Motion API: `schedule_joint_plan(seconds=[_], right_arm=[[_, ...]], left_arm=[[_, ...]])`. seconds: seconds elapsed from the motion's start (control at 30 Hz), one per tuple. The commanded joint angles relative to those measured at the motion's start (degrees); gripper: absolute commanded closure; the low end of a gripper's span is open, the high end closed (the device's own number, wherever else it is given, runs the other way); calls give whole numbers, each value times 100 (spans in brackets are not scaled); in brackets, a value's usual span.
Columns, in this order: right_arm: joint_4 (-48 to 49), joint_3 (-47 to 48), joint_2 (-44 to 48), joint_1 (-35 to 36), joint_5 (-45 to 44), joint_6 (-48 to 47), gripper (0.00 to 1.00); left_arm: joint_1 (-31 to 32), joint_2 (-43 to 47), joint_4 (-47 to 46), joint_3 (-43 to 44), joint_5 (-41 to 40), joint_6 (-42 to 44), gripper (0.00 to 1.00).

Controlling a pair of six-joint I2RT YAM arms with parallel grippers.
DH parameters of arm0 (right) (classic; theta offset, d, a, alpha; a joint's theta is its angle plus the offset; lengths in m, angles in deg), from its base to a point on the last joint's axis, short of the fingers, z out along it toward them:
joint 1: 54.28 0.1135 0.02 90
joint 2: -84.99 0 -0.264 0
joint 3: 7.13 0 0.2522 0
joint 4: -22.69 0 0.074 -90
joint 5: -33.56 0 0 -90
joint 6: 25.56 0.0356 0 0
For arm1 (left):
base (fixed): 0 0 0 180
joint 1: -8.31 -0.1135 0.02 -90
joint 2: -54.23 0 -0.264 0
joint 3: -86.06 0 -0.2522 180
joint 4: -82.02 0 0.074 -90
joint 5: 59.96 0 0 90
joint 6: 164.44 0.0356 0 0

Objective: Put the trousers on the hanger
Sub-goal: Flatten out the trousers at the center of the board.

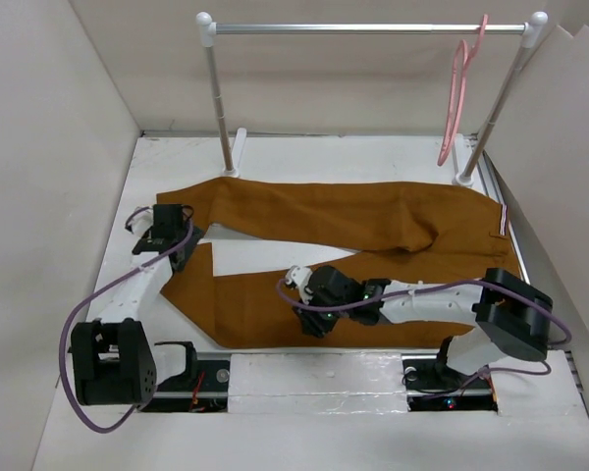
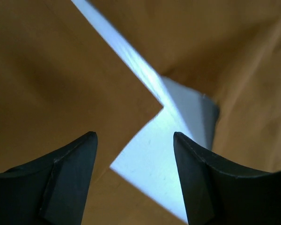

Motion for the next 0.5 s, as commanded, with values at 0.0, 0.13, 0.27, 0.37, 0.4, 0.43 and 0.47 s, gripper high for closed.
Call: schedule_joint_plan(seconds=[0.0, 0.13, 0.27, 0.37, 0.4, 0.43, 0.47], right_arm=[[283, 344, -201, 449, 19, -132, 56], [371, 379, -272, 713, -16, -105, 56], [160, 502, -245, 784, -113, -219, 55], [125, 502, -193, 836, -183, -220, 55], [125, 493, -167, 836, -184, -167, 55], [116, 485, -114, 836, -192, -132, 55], [72, 467, -70, 836, -236, -132, 55]], left_arm=[[-760, -14, -284, 266, 171, -378, 37], [-1298, -585, -418, 634, 421, -219, 37], [-1298, -1541, -269, 1329, 254, 10, 37], [-1298, -2104, -5, 1795, 113, -43, 36], [-1298, -2203, -13, 1926, 130, -34, 36], [-1350, -2334, -5, 1997, 148, -25, 36], [-1351, -2527, 4, 2050, 174, -34, 36]])
